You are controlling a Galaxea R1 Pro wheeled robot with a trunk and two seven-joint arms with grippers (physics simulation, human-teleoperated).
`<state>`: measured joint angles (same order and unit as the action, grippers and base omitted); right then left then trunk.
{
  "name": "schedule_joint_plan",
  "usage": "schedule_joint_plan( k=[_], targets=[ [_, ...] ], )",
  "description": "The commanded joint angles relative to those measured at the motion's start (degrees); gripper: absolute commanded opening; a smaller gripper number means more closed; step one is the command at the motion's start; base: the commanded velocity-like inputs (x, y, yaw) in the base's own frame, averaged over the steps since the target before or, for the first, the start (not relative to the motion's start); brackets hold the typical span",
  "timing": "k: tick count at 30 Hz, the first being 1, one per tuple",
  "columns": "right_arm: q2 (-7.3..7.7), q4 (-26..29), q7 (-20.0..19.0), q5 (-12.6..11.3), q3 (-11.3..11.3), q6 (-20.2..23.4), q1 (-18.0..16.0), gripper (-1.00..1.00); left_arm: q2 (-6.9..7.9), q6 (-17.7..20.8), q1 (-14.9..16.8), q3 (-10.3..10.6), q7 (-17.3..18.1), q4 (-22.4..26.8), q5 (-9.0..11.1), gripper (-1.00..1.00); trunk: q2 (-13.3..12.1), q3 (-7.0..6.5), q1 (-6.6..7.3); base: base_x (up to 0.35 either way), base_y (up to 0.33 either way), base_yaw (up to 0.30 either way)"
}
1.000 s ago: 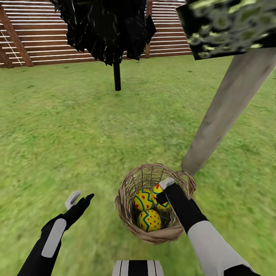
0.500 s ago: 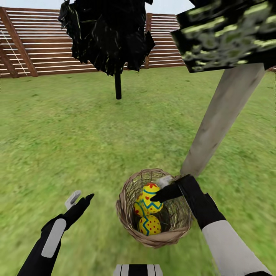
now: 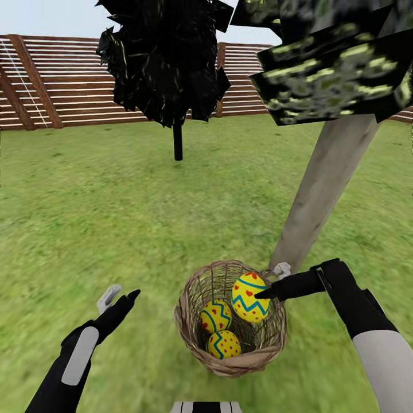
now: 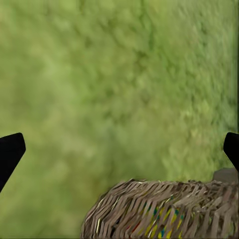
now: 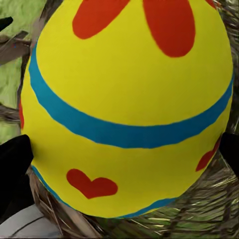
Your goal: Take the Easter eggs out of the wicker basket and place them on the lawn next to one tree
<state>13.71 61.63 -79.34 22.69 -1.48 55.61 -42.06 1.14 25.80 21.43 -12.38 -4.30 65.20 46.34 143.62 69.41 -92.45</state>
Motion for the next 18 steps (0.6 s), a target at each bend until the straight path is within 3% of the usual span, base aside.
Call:
schedule_joint_plan(
  k=[1,3,7,12,18],
  targets=[
    [0.05,0.07,-1.60,0.62,-0.02,0.36,-0.04,-1.00,0.00,0.30,0.02,-0.02,-0.45,0.10,0.59,1.00,0.00,-0.18,0.03,0.000,0.000,0.000],
    [0.05,0.07,-4.50,0.61,0.28,0.30,-0.04,-1.00,0.00,0.30,0.02,-0.02,-0.45,0.05,0.60,1.00,-0.02,-0.62,0.08,0.000,0.000,0.000],
    [-1.25,-0.10,-4.21,-0.68,1.02,0.28,-0.13,-1.00,-1.30,-0.15,0.69,0.13,0.85,1.35,1.99,1.00,-0.05,-1.06,0.14,0.000,0.000,0.000],
    [-1.29,-0.09,-4.42,-2.35,2.04,0.29,-0.13,-1.00,-2.92,0.14,0.72,0.05,2.47,2.97,3.73,1.00,-0.12,-2.16,0.27,0.000,0.000,0.000],
    [-1.33,-0.11,-4.38,-3.79,2.09,0.29,-0.13,-1.00,-2.64,0.69,0.72,-0.02,3.34,4.90,5.78,1.00,-0.20,-3.49,0.42,0.000,0.000,0.000]
  ],
)
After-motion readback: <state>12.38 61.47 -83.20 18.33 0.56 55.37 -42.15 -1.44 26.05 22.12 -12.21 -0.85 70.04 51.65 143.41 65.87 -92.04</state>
